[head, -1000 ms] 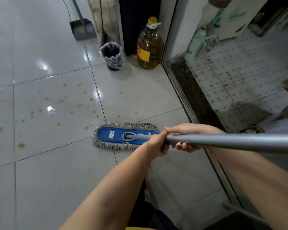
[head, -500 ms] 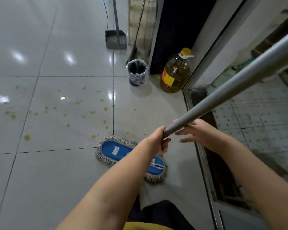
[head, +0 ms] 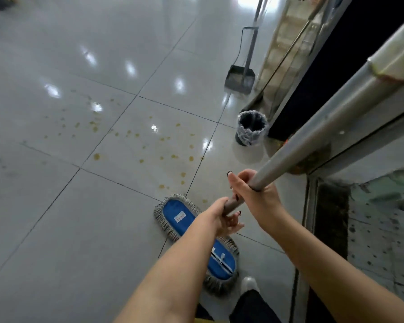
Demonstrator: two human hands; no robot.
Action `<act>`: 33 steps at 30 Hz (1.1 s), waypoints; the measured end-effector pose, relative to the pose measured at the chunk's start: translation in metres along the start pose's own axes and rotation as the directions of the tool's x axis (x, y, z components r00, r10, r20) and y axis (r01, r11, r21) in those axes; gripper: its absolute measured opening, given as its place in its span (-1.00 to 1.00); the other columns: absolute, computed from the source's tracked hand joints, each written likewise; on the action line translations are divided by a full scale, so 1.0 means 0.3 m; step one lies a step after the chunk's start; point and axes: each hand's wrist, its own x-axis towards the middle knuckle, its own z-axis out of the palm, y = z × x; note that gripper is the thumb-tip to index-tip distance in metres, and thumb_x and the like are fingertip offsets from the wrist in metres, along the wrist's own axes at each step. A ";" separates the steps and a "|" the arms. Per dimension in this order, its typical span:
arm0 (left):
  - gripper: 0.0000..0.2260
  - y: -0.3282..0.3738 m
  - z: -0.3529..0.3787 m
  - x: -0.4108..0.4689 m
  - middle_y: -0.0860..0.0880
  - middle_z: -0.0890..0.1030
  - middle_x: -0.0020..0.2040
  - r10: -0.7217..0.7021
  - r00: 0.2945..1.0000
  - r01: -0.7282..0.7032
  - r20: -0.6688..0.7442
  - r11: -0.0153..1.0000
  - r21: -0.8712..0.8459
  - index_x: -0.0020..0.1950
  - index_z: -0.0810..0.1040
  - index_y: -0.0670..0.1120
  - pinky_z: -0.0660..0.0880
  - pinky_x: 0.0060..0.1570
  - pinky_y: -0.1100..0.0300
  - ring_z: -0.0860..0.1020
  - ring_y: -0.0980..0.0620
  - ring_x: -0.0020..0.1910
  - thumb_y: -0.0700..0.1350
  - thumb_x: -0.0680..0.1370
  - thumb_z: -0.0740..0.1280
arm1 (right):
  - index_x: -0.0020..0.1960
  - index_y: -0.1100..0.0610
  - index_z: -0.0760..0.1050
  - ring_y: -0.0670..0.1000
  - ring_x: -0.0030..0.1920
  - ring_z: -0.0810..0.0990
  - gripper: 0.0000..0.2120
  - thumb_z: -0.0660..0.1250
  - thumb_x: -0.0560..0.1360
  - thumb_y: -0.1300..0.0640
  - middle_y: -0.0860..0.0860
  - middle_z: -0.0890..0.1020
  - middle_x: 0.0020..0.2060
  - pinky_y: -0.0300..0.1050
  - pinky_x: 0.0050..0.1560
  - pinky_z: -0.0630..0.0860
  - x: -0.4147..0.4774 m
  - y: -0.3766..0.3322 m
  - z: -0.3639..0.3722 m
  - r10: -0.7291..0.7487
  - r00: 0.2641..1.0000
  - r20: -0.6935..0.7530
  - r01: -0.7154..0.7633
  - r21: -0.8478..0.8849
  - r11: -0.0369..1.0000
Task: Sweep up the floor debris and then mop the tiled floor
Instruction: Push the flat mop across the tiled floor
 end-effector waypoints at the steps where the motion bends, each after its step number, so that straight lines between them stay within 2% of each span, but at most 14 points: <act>1: -0.70 -0.019 0.021 0.001 -0.02 0.46 -0.59 0.035 0.999 -0.035 0.002 0.998 -0.059 -0.29 0.43 -0.08 0.58 -0.09 0.07 0.45 0.11 -0.58 0.05 0.57 0.18 | -0.32 0.20 0.42 -0.12 -0.46 0.43 -0.76 0.38 0.46 0.15 0.08 0.43 -0.45 -0.37 -0.41 0.43 -0.002 0.004 -0.026 -0.003 1.000 0.025 0.002 0.023 1.000; 3: -0.70 -0.054 0.074 0.001 0.01 0.42 -0.62 0.091 0.996 -0.092 -0.012 0.985 -0.146 -0.33 0.37 -0.08 0.55 -0.07 0.12 0.44 0.12 -0.58 -0.02 0.58 0.15 | -0.34 0.19 0.40 -0.11 -0.48 0.41 -0.74 0.38 0.46 0.15 0.08 0.42 -0.46 -0.35 -0.42 0.43 -0.006 0.004 -0.081 -0.016 0.997 0.077 0.013 0.045 0.999; 6: -0.70 -0.090 0.141 0.012 0.03 0.39 -0.61 0.159 0.980 -0.181 -0.119 0.962 -0.203 -0.41 0.36 -0.09 0.57 -0.39 0.21 0.37 0.14 -0.62 -0.09 0.53 0.17 | -0.38 0.17 0.42 -0.13 -0.51 0.42 -0.71 0.39 0.45 0.09 0.04 0.42 -0.50 -0.35 -0.42 0.43 -0.017 -0.005 -0.146 -0.042 0.988 0.147 0.036 0.044 0.998; 8: -0.70 -0.106 0.170 0.004 0.04 0.37 -0.61 0.215 0.960 -0.253 -0.179 0.940 -0.229 -0.44 0.35 -0.09 0.50 -0.50 0.27 0.34 0.15 -0.64 -0.10 0.51 0.16 | -0.40 0.13 0.44 -0.13 -0.50 0.43 -0.70 0.40 0.43 0.06 0.02 0.43 -0.51 -0.33 -0.40 0.43 -0.022 -0.015 -0.170 -0.069 0.980 0.186 0.063 0.036 0.997; 14: -0.59 -0.141 0.211 -0.085 0.02 0.32 -0.64 0.323 0.909 -0.405 -0.263 0.832 -0.380 -0.51 0.32 -0.11 0.40 -0.60 0.33 0.32 0.12 -0.70 -0.05 0.54 0.16 | -0.47 0.11 0.39 -0.03 -0.50 0.37 -0.63 0.42 0.42 0.04 0.02 0.40 -0.55 -0.09 -0.35 0.39 -0.068 -0.084 -0.172 -0.141 0.938 0.318 0.119 0.087 0.989; 20: -0.64 -0.156 0.218 -0.188 0.00 0.38 -0.65 0.399 0.890 -0.454 -0.221 0.730 -0.510 -0.40 0.36 -0.14 0.55 -0.52 0.25 0.36 0.13 -0.72 0.01 0.55 0.18 | -0.52 0.07 0.46 -0.04 -0.54 0.37 -0.64 0.46 0.38 0.02 -0.03 0.43 -0.59 -0.15 -0.40 0.36 -0.090 -0.200 -0.135 -0.215 0.871 0.442 0.162 0.153 0.975; 23: -0.65 -0.170 0.216 -0.241 -0.02 0.41 -0.61 0.417 0.889 -0.447 -0.190 0.700 -0.557 -0.37 0.39 -0.18 0.56 -0.51 0.23 0.38 0.13 -0.71 0.02 0.53 0.21 | -0.57 0.05 0.49 0.00 -0.54 0.35 -0.65 0.44 0.32 -0.04 0.03 0.40 -0.55 -0.17 -0.43 0.34 -0.116 -0.248 -0.120 -0.260 0.820 0.510 0.208 0.158 0.965; 26: -0.68 -0.181 0.222 -0.283 -0.03 0.42 -0.59 0.450 0.874 -0.465 -0.181 0.671 -0.578 -0.32 0.41 -0.20 0.54 -0.53 0.23 0.39 0.13 -0.70 -0.02 0.53 0.22 | -0.52 0.08 0.49 -0.02 -0.57 0.35 -0.67 0.42 0.35 -0.03 0.02 0.41 -0.56 -0.20 -0.46 0.35 -0.142 -0.276 -0.117 -0.309 0.788 0.533 0.241 0.195 0.951; 33: -0.73 -0.231 0.260 -0.290 -0.03 0.43 -0.57 0.539 0.830 -0.496 -0.142 0.598 -0.629 -0.28 0.43 -0.18 0.59 -0.42 0.21 0.42 0.11 -0.64 -0.06 0.54 0.15 | -0.43 0.16 0.42 -0.04 -0.56 0.35 -0.66 0.42 0.32 -0.06 0.02 0.39 -0.55 -0.07 -0.31 0.38 -0.177 -0.276 -0.173 -0.315 0.717 0.622 0.255 0.186 0.949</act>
